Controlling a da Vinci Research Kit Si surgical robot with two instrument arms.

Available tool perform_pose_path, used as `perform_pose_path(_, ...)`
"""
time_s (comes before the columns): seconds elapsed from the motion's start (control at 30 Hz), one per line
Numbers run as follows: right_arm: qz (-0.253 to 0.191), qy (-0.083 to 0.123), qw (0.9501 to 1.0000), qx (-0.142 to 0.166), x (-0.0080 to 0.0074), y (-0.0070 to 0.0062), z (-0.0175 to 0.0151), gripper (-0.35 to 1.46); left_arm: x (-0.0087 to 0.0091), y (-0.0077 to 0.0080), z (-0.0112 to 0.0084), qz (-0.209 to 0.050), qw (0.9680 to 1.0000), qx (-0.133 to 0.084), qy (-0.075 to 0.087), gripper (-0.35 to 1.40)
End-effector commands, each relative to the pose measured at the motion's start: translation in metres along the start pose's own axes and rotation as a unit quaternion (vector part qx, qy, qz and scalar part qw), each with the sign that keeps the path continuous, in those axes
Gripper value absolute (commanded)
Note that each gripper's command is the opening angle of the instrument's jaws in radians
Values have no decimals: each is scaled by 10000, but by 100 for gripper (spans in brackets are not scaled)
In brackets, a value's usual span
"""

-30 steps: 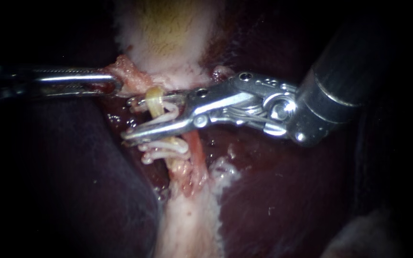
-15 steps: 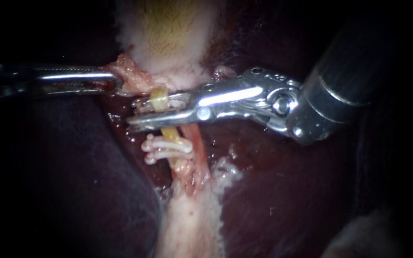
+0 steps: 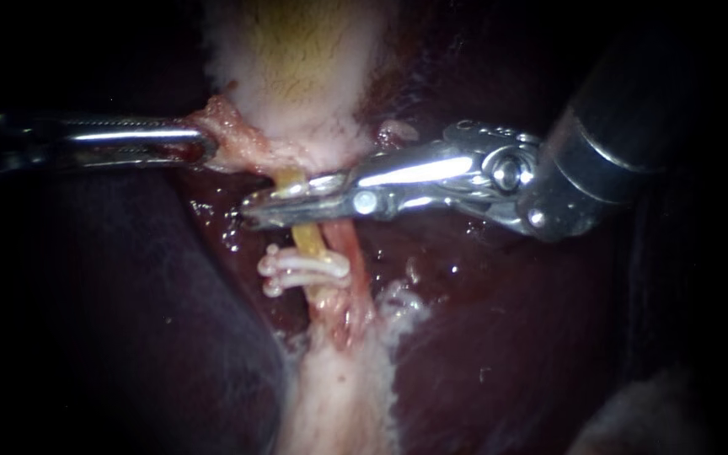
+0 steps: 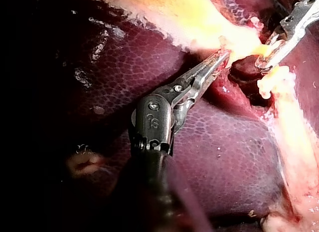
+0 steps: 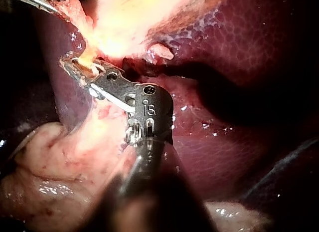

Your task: Clipping third clip left tube

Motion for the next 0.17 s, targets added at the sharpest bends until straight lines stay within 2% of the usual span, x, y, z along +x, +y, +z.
perform_pose_path(0.03,-1,-2,10000,3,-1,0,0,-35,0,0,0,1,10000,0,1,-35)
perform_pose_path(0.17,-2,-1,10000,0,-1,1,0,-35,0,0,0,0,10000,1,1,-35)
